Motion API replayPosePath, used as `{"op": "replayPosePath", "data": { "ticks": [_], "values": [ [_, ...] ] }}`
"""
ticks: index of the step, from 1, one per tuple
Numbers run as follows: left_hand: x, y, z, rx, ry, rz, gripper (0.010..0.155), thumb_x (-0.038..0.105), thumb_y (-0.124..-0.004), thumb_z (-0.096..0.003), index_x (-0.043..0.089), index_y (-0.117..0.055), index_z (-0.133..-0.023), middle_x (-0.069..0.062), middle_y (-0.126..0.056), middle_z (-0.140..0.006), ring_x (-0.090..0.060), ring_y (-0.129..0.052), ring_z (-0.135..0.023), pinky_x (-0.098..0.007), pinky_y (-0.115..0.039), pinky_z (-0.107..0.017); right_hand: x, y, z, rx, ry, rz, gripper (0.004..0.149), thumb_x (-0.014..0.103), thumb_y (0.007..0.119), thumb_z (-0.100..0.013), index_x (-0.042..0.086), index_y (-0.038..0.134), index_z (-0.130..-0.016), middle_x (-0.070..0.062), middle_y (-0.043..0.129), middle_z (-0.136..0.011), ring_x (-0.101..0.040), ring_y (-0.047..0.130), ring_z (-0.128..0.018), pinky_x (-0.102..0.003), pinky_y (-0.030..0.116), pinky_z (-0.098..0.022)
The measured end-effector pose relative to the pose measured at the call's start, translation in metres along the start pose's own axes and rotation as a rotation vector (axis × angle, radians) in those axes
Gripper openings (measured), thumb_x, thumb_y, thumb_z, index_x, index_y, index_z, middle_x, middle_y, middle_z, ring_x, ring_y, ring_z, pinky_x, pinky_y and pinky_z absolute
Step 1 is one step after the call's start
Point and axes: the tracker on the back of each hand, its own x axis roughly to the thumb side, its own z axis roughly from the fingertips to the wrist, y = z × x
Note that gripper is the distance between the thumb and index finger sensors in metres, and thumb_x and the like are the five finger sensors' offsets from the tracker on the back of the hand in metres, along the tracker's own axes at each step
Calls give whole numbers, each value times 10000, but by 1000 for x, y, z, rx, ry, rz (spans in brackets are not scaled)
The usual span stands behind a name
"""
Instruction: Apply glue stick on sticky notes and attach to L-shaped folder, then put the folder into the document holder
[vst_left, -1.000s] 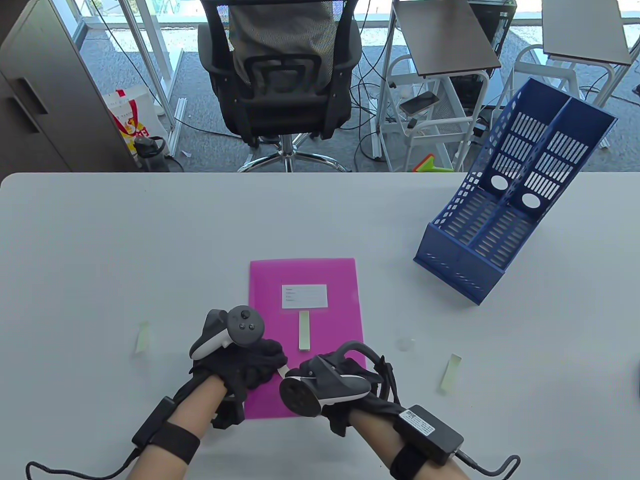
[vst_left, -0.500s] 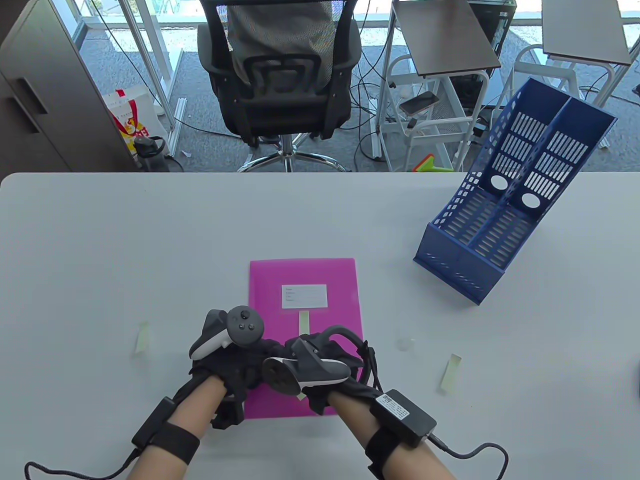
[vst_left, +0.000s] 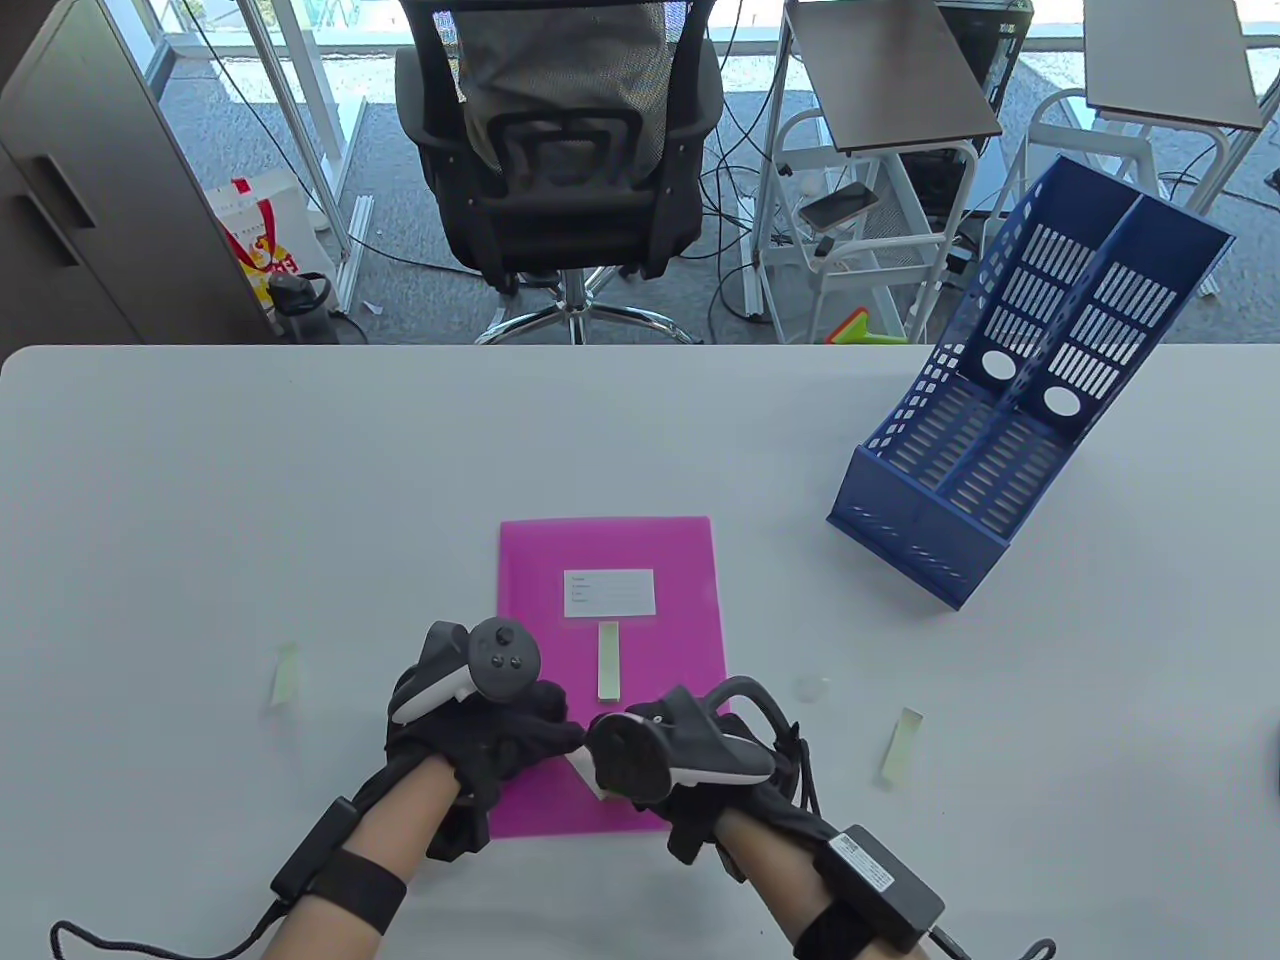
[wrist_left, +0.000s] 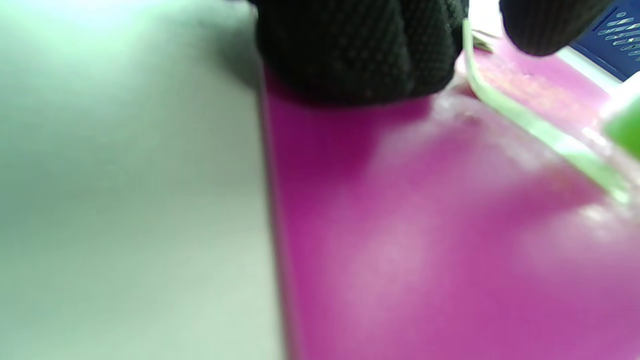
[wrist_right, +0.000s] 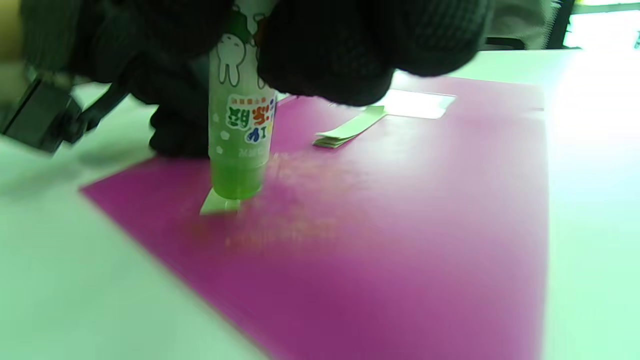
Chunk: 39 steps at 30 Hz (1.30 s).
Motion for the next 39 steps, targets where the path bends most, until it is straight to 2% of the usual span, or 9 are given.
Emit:
{"op": "replayPosePath", "data": {
  "ticks": [6, 9, 14, 18, 21, 23, 26, 32, 39],
  "values": [
    [2, 1, -1, -17, 11, -19, 449, 525, -792, -467, 224, -752, -797, 28, -896, -512, -142, -960, -276, -244, -821, -227, -60, 7, 20, -203, 304, -522, 484, 351, 721, -578, 116, 486, -930, -154, 789, -875, -295, 913, -647, -437, 801, -524],
    [4, 1, -1, -27, 26, -39, 433, 511, -785, -479, 220, -747, -798, 23, -895, -517, -147, -965, -283, -249, -825, -232, -74, 16, 22, -164, 324, -720, 459, 294, 681, -586, 110, 433, -924, -178, 737, -917, -345, 881, -698, -477, 772, -552],
    [6, 1, -1, -14, 22, -54, 374, 448, -759, -502, 215, -750, -794, 18, -896, -514, -151, -964, -282, -252, -824, -232, -74, 28, 16, -47, 297, -569, 715, 236, 610, -580, -51, 203, -1093, -210, 651, -952, -353, 782, -741, -530, 686, -618],
    [5, 0, 1, -2, 11, -43, 356, 408, -757, -509, 208, -755, -804, 12, -895, -522, -156, -959, -287, -254, -821, -236, -68, 34, 12, -10, 272, -483, 556, 274, 728, -565, 64, 512, -1032, -123, 755, -836, -316, 815, -669, -549, 698, -605],
    [7, -1, 2, 10, 8, -57, 354, 397, -751, -513, 201, -758, -807, 6, -898, -526, -159, -961, -290, -255, -822, -239, -61, 35, 12, -49, 214, -401, 500, 338, 686, -574, 117, 559, -1004, -107, 740, -939, -492, 732, -830, -635, 579, -677],
    [8, -1, 3, 27, 1, -70, 355, 393, -751, -512, 196, -765, -807, 3, -902, -524, -161, -961, -286, -253, -821, -237, -58, 35, 11, 20, 194, -367, 497, 365, 665, -585, 144, 545, -1014, -123, 635, -1101, -553, 510, -1017, -657, 454, -727],
    [11, -1, 5, 23, -12, -102, 367, 395, -743, -516, 202, -763, -828, 3, -904, -551, -158, -967, -309, -243, -826, -255, -59, 41, 10, 114, 204, -339, 495, 381, 660, -594, 149, 540, -1015, -109, 585, -1116, -455, 389, -1076, -620, 424, -747],
    [17, -3, 10, 1, -68, -107, 370, 387, -700, -533, 270, -716, -883, -16, -853, -710, -148, -956, -408, -242, -822, -336, -62, 41, 9, 82, 220, -369, 493, 393, 658, -598, 141, 560, -1009, -110, 622, -1091, -414, 438, -1065, -605, 439, -745],
    [30, -3, 20, 146, -116, -177, 358, 402, -720, -500, 263, -765, -827, -53, -917, -736, -108, -1046, -372, -201, -892, -273, -63, 42, 10, 71, 217, -363, 494, 397, 663, -596, 143, 565, -1007, -106, 627, -1087, -402, 453, -1063, -600, 443, -745]
  ]
}}
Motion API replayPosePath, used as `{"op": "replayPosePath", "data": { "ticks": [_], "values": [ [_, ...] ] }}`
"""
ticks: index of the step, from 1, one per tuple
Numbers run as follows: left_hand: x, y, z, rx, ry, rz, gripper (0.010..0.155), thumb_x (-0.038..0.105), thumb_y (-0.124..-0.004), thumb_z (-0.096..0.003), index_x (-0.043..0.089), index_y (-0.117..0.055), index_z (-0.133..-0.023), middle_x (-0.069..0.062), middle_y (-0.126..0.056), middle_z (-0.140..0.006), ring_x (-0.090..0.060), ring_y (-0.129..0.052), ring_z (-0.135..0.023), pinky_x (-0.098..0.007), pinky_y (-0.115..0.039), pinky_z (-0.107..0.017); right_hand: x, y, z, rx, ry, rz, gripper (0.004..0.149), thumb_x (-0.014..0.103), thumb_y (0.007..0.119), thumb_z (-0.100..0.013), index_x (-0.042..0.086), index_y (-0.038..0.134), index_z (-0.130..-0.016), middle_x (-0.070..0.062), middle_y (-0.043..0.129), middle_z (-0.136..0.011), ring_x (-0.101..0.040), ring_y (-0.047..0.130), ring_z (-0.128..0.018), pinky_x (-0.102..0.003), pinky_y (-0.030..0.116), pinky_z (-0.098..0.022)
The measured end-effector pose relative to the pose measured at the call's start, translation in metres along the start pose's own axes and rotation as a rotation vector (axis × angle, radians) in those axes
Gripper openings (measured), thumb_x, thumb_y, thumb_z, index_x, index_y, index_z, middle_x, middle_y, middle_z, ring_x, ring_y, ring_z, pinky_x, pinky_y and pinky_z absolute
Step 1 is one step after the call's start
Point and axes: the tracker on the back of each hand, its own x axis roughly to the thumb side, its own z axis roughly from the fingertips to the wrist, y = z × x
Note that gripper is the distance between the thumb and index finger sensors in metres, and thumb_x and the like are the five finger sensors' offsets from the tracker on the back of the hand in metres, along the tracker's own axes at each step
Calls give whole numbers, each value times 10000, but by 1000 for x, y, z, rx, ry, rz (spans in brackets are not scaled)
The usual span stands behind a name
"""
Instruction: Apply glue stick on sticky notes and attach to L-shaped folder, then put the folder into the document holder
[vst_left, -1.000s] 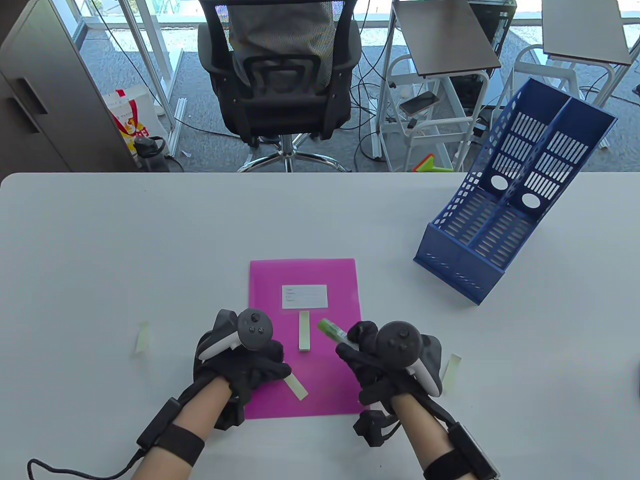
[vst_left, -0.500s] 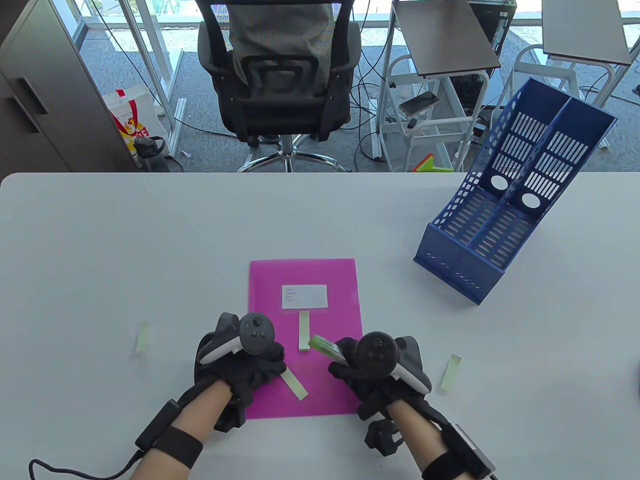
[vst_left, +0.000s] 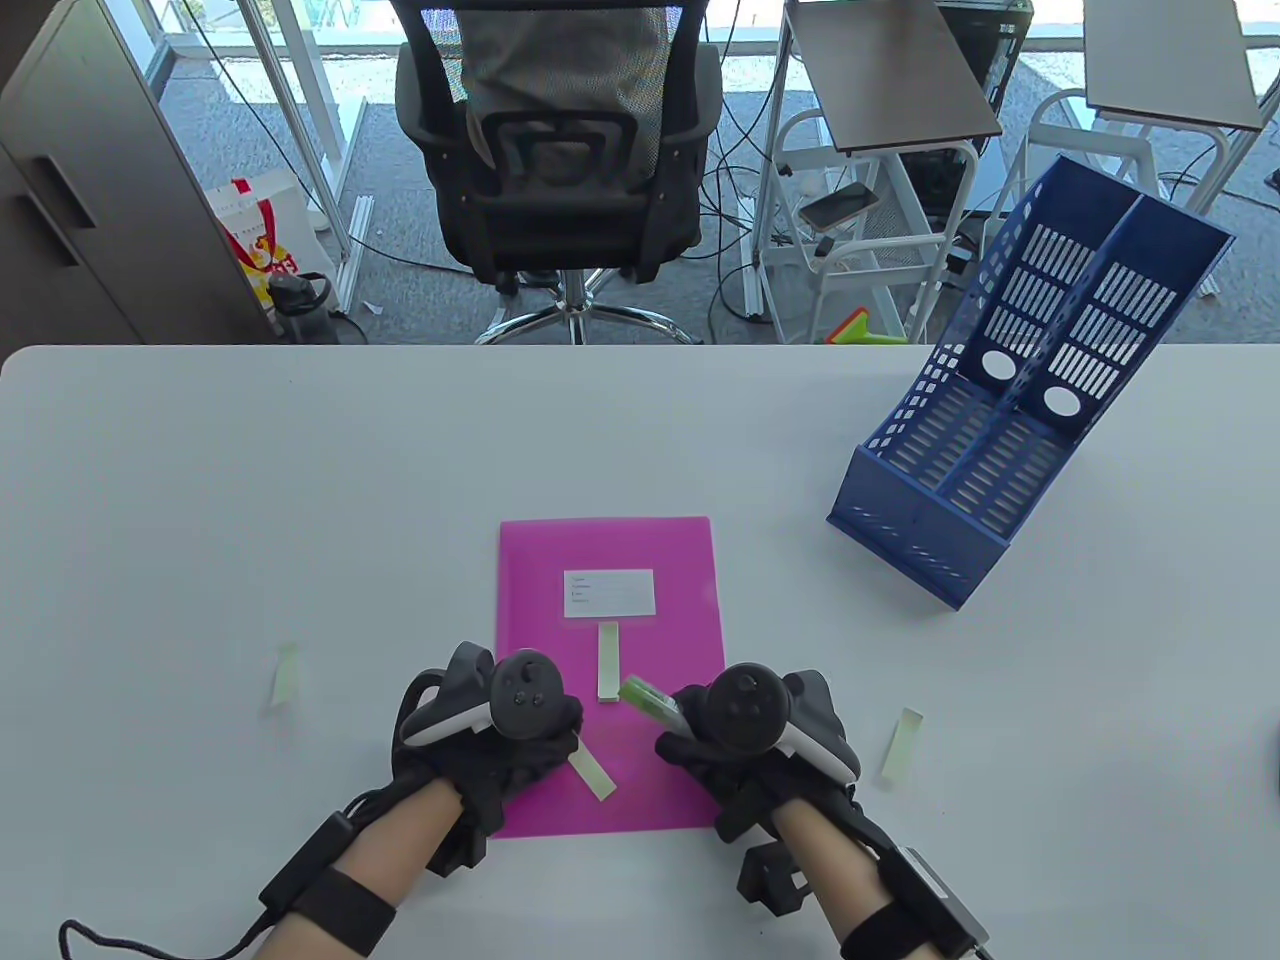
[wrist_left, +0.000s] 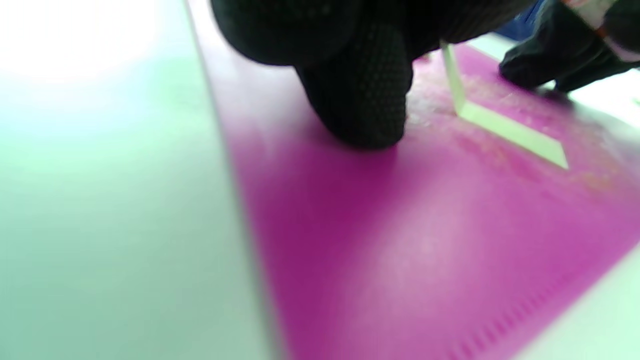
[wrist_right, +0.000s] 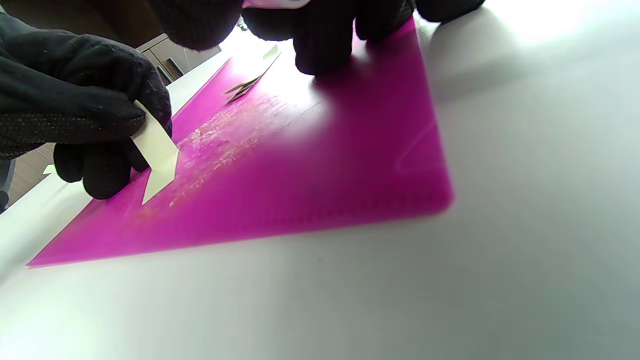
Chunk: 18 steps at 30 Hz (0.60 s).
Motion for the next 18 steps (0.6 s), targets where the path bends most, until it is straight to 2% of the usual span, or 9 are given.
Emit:
{"op": "replayPosePath", "data": {
  "ticks": [5, 9, 18],
  "values": [
    [2, 1, 1, -12, -12, 7, 363, 394, -692, -506, 229, -738, -826, -83, -926, -725, -117, -1064, -372, -200, -906, -257, -1, -1, 0, -2, 1, -11, 495, 401, 663, -597, 141, 566, -1007, -107, 634, -1083, -395, 459, -1061, -596, 445, -745],
    [0, 3, 2, -39, -41, 58, 375, 390, -626, -526, 223, -661, -860, -106, -928, -732, -147, -1075, -408, -203, -896, -242, 0, -1, 0, 10, 22, 0, 497, 411, 659, -599, 151, 561, -1011, -92, 628, -1083, -372, 467, -1058, -573, 460, -746],
    [-1, 5, 2, -70, -41, 100, 395, 385, -599, -532, 174, -624, -864, -134, -911, -737, -172, -1073, -438, -221, -898, -258, 4, 0, 1, 39, 45, 16, 502, 423, 648, -605, 152, 555, -1018, -88, 604, -1086, -359, 472, -1043, -554, 489, -738]
  ]
}}
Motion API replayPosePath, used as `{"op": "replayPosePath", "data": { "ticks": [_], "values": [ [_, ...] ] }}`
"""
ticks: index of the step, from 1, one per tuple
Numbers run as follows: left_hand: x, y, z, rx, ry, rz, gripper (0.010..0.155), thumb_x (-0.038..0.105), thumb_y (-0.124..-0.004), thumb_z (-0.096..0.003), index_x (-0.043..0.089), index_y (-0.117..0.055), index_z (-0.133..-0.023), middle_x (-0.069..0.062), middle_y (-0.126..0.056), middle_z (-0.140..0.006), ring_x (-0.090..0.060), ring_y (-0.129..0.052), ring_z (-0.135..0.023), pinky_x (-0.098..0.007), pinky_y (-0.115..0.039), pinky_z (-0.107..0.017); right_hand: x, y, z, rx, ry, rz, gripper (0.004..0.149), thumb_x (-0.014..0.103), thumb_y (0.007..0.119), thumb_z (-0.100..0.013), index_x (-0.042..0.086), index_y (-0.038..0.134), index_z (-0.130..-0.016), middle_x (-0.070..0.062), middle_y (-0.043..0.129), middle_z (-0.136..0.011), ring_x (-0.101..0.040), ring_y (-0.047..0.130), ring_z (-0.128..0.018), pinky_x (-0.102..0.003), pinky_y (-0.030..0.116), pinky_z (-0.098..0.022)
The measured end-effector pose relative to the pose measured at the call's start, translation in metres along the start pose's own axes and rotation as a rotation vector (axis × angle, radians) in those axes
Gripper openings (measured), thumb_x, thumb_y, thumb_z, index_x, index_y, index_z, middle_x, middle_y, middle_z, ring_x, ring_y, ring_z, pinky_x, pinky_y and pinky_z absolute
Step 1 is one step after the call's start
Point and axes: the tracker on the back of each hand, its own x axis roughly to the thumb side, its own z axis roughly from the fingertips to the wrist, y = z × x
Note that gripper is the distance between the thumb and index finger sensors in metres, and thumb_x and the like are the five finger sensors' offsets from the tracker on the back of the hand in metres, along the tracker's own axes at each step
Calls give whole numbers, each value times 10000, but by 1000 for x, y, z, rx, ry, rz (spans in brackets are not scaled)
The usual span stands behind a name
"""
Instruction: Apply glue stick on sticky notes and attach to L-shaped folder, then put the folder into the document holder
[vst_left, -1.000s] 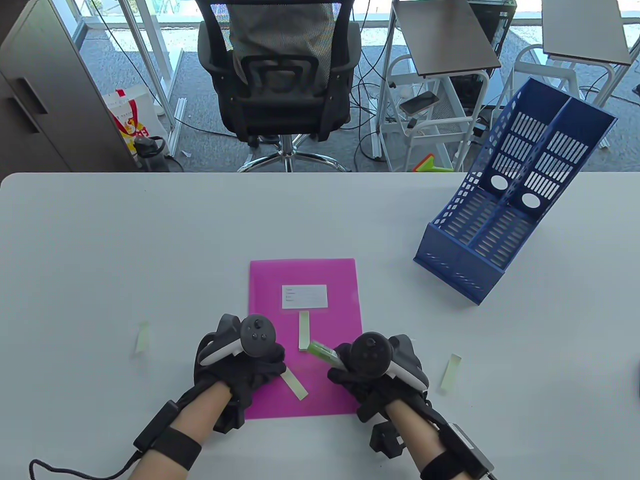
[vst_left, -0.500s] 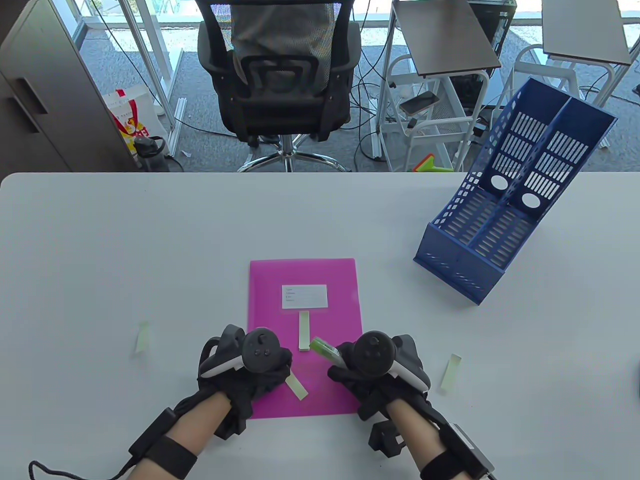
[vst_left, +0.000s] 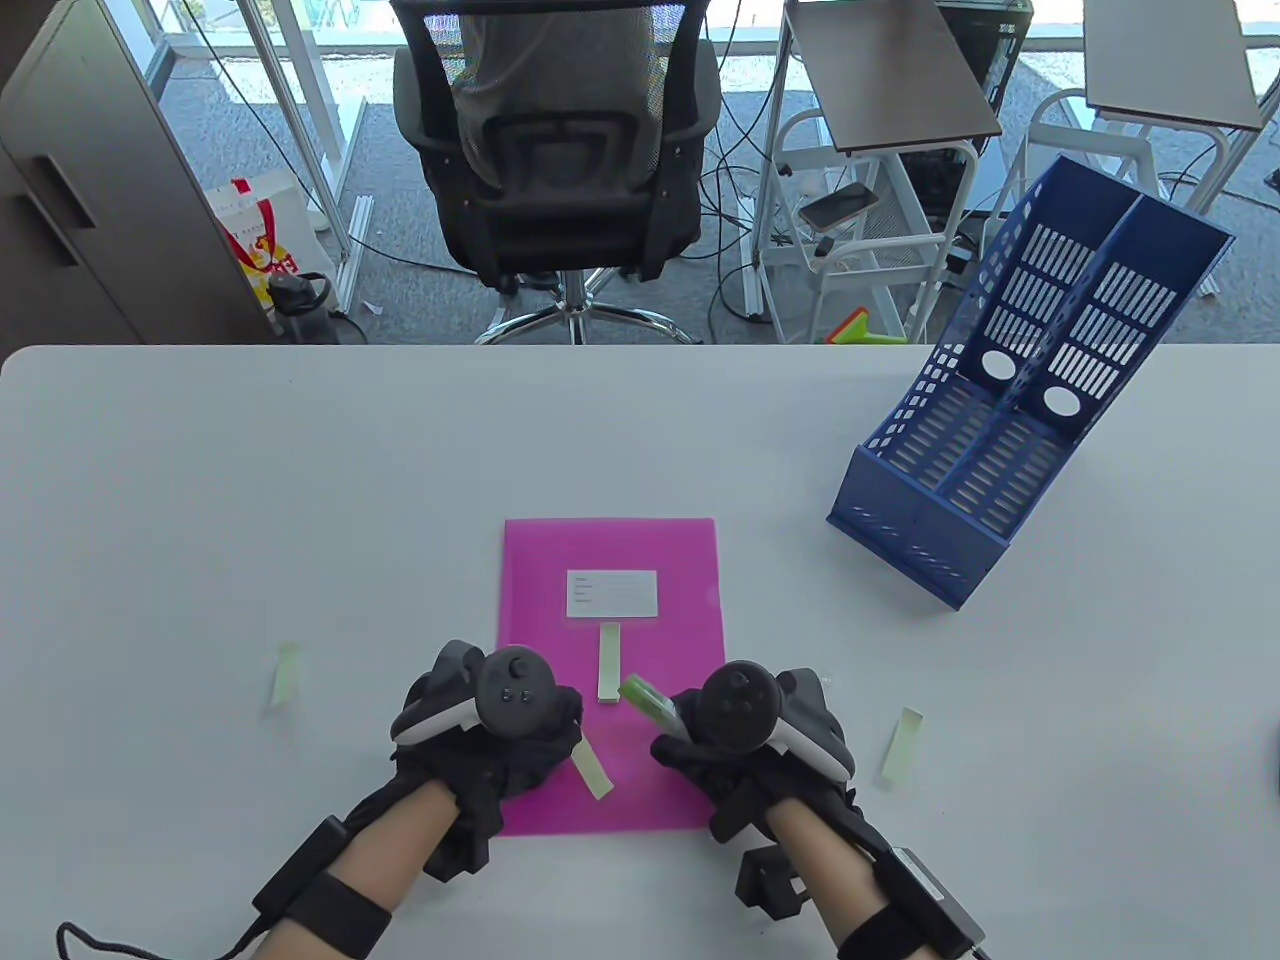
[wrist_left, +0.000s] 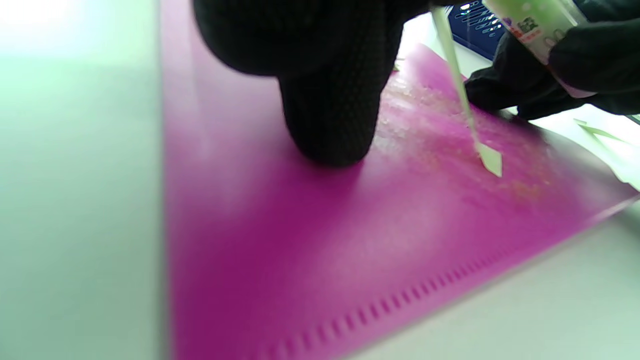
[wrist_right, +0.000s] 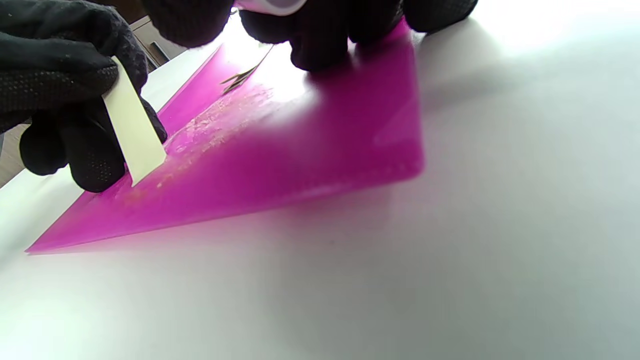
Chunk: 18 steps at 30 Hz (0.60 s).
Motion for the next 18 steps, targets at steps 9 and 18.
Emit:
{"op": "replayPosePath", "data": {
  "ticks": [9, 18],
  "values": [
    [-2, 0, 2, 1, -15, 34, 399, 385, -588, -529, 164, -615, -860, -147, -902, -738, -182, -1068, -449, -247, -905, -303, -1, -1, 0, -12, 4, -11, 502, 438, 642, -605, 168, 556, -1020, -69, 620, -1085, -332, 495, -1037, -530, 507, -737],
    [-22, -3, 1, 25, 10, 208, 411, 395, -584, -522, 161, -603, -859, -124, -914, -724, -162, -1071, -445, -255, -904, -313, -3, -1, 1, -28, -7, -9, 501, 441, 640, -605, 172, 557, -1019, -65, 626, -1084, -329, 504, -1035, -525, 509, -735]
  ]
}}
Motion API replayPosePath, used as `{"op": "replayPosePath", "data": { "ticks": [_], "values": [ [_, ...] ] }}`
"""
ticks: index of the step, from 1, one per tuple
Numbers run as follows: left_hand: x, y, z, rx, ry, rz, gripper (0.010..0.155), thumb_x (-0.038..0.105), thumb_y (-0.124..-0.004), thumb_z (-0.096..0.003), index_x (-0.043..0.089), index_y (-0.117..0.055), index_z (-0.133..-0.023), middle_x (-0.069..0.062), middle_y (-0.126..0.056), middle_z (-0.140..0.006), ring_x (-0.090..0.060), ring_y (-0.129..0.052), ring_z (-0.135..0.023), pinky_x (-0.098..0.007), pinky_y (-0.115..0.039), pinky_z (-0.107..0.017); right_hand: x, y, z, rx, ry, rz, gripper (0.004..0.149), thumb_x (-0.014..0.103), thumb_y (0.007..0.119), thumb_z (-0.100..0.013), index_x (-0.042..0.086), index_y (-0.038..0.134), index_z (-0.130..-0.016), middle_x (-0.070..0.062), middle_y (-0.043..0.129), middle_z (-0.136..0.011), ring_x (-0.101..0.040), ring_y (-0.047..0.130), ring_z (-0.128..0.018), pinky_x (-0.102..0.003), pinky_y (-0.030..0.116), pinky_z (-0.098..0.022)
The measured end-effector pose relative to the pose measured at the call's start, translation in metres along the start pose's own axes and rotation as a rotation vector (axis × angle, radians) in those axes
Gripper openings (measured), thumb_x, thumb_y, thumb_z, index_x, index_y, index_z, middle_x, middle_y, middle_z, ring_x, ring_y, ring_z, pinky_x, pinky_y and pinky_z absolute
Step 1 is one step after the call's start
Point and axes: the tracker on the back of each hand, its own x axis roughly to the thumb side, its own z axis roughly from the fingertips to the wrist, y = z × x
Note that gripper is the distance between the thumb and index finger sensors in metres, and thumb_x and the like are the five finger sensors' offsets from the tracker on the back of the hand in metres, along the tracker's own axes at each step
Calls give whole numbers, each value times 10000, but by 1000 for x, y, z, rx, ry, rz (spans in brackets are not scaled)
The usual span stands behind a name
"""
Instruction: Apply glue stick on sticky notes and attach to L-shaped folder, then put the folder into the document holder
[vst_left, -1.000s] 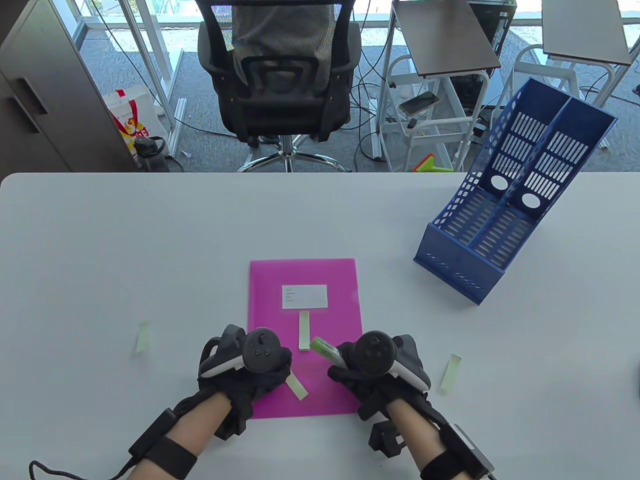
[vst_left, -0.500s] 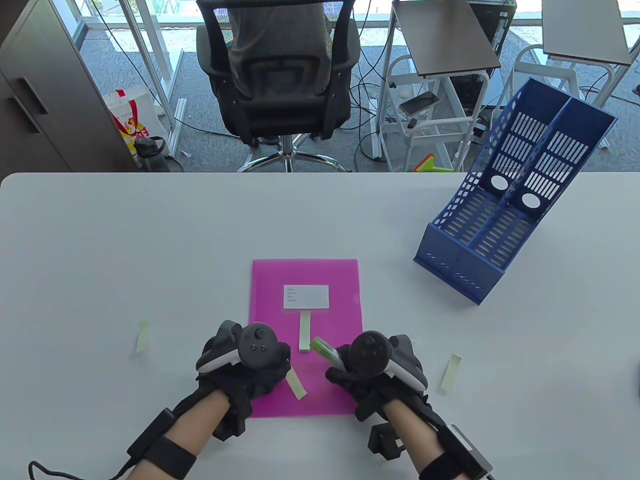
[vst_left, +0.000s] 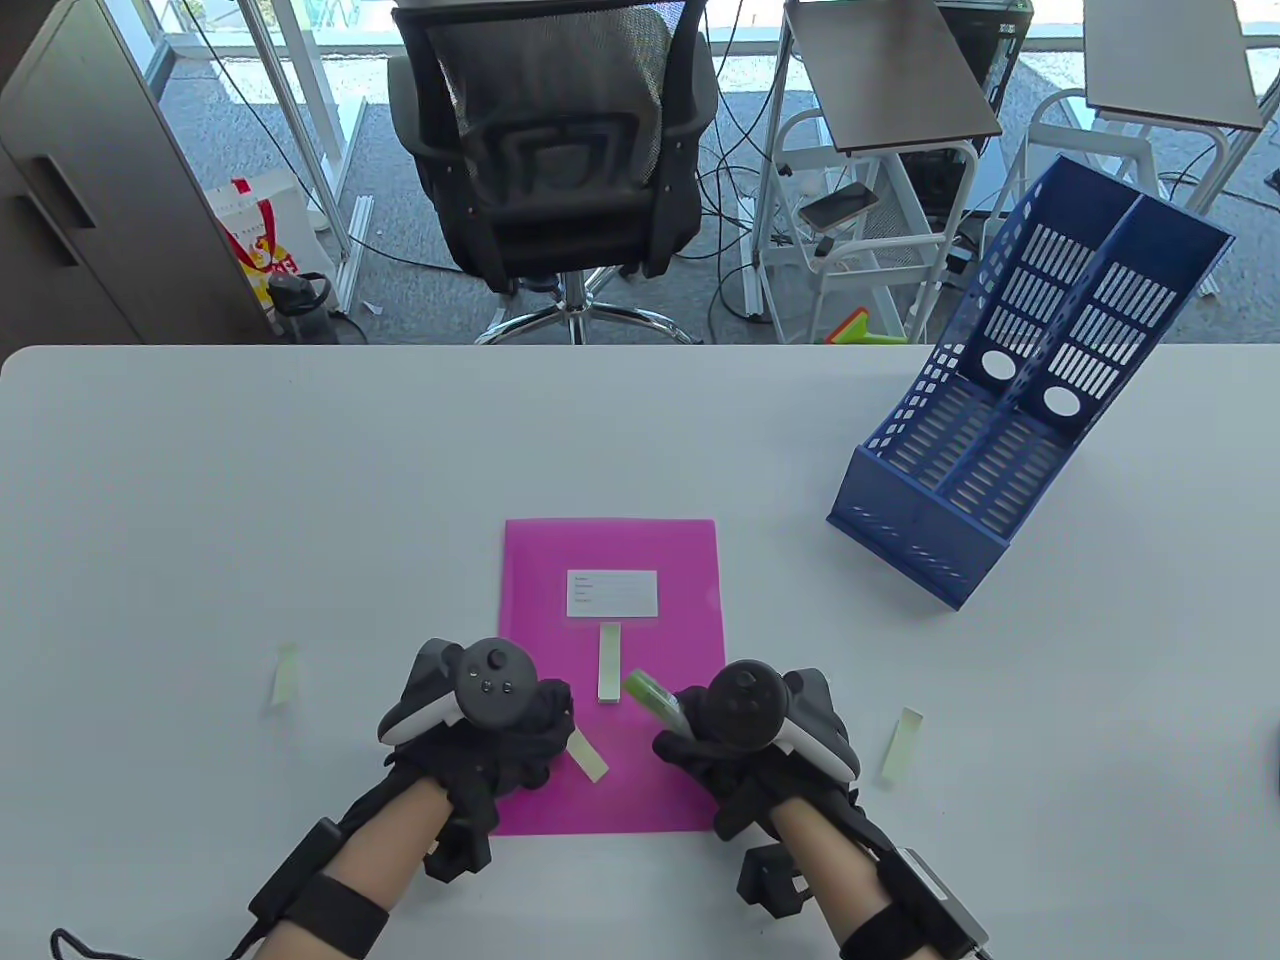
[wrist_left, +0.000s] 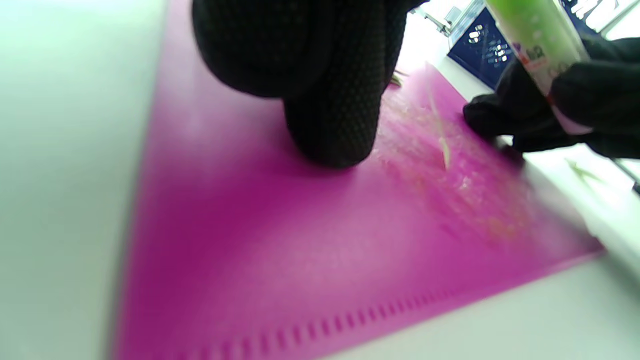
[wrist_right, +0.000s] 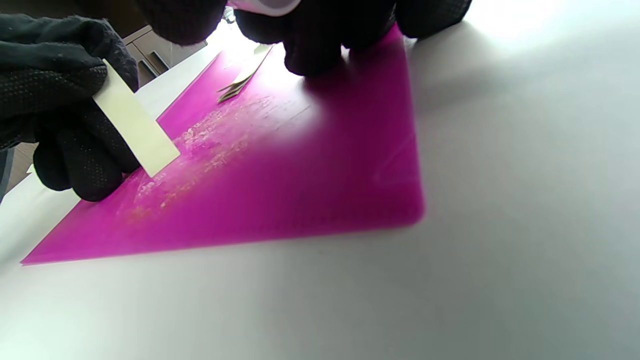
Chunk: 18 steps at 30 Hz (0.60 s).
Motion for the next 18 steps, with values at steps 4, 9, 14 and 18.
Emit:
{"op": "replayPosePath", "data": {
  "ticks": [4, 9, 14, 18],
  "values": [
    [-8, 3, -1, -38, -9, 95, 408, 391, -608, -532, 166, -623, -872, -140, -903, -741, -185, -1065, -466, -268, -903, -319, -1, -1, -1, 2, 5, -14, 499, 442, 642, -604, 175, 560, -1018, -65, 633, -1081, -326, 508, -1033, -523, 512, -734],
    [11, 37, 12, 249, 61, -160, 353, 402, -776, -497, 277, -820, -824, -60, -962, -806, -195, -1057, -588, -319, -892, -393, -4, -3, -3, 7, 5, -55, 498, 445, 643, -605, 177, 566, -1018, -59, 647, -1078, -310, 515, -1031, -520, 506, -731],
    [45, 60, 9, 511, 192, -408, 352, 446, -788, -480, 380, -814, -824, 54, -949, -843, -102, -1050, -640, -287, -883, -473, -7, -5, -3, 14, 2, -86, 499, 449, 642, -606, 180, 570, -1019, -55, 652, -1079, -304, 518, -1031, -512, 504, -731],
    [59, 63, -10, 523, 294, -511, 361, 449, -766, -503, 423, -753, -863, 97, -893, -910, -61, -1015, -720, -265, -871, -528, -8, -5, -3, 16, 4, -111, 500, 452, 640, -607, 179, 571, -1020, -53, 663, -1076, -298, 525, -1030, -509, 505, -731]
  ]
}}
